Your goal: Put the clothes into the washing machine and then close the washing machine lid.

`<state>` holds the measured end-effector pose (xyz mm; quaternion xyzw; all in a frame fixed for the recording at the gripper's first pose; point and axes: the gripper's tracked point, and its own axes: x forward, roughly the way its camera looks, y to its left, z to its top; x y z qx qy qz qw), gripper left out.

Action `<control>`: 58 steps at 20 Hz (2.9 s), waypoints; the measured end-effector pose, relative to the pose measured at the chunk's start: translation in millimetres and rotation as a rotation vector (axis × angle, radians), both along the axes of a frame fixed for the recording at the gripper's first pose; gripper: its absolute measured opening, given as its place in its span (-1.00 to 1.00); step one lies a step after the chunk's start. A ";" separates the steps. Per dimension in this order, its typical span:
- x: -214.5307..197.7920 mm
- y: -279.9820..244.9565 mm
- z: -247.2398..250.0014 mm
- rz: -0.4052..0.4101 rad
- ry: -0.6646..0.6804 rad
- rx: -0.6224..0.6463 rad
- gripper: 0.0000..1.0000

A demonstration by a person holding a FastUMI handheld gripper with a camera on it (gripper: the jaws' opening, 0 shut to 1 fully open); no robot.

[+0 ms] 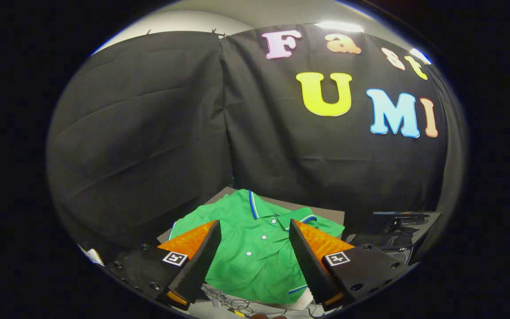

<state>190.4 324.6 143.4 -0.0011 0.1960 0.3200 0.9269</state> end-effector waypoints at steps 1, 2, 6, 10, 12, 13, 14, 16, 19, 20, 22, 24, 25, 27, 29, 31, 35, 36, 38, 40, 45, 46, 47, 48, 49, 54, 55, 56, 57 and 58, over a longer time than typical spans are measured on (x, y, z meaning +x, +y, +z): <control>4.1 4.3 -4.6 0.005 0.041 -0.009 0.91; 6.7 10.0 -10.6 -0.005 0.077 -0.024 0.91; 9.3 26.3 -40.8 -0.004 0.202 -0.056 0.95; 26.7 29.9 -63.1 -0.052 0.221 -0.139 0.95; 32.5 32.5 -74.0 -0.071 0.226 -0.171 0.95; 34.2 33.9 -80.8 -0.071 0.222 -0.193 0.95; 35.4 33.6 -87.1 -0.073 0.222 -0.217 0.95; 36.9 37.6 -98.9 -0.087 0.238 -0.216 0.96; 38.4 37.5 -113.0 -0.099 0.251 -0.237 0.96; 39.3 36.9 -115.7 -0.098 0.247 -0.248 0.96; 40.6 38.4 -118.7 -0.099 0.228 -0.264 0.96; 40.3 40.0 -121.4 -0.090 0.201 -0.306 0.95; 39.8 42.7 -121.7 -0.068 0.179 -0.326 0.97; 39.0 49.3 -123.5 -0.018 0.161 -0.315 0.98; 39.4 46.3 -123.2 -0.005 0.160 -0.306 0.88; 39.1 44.6 -124.4 0.009 0.173 -0.314 0.82; 39.9 41.9 -121.4 0.050 0.193 -0.281 -0.57; 39.9 41.0 -120.9 0.065 0.188 -0.286 -0.58; 39.7 40.7 -119.2 0.050 0.203 -0.246 -0.96; 40.4 43.2 -121.9 0.041 0.235 -0.220 -0.96; 39.7 44.3 -118.6 0.042 0.229 -0.211 -0.96; 39.7 44.2 -116.4 0.044 0.222 -0.208 -0.97; 37.4 44.6 -112.5 0.044 0.219 -0.196 -0.96; 36.5 45.0 -106.0 0.046 0.218 -0.176 -0.97; 34.7 44.1 -98.3 0.045 0.212 -0.153 -0.97; 34.9 39.6 -43.8 0.053 0.150 -0.057 -0.97; 35.2 37.5 -32.5 0.054 0.134 -0.036 -0.97; 36.1 34.6 -21.2 0.056 0.113 -0.024 -0.97; 36.9 31.0 -11.5 0.053 0.090 -0.019 -0.97; 37.0 26.4 -2.6 0.050 0.072 -0.015 -0.97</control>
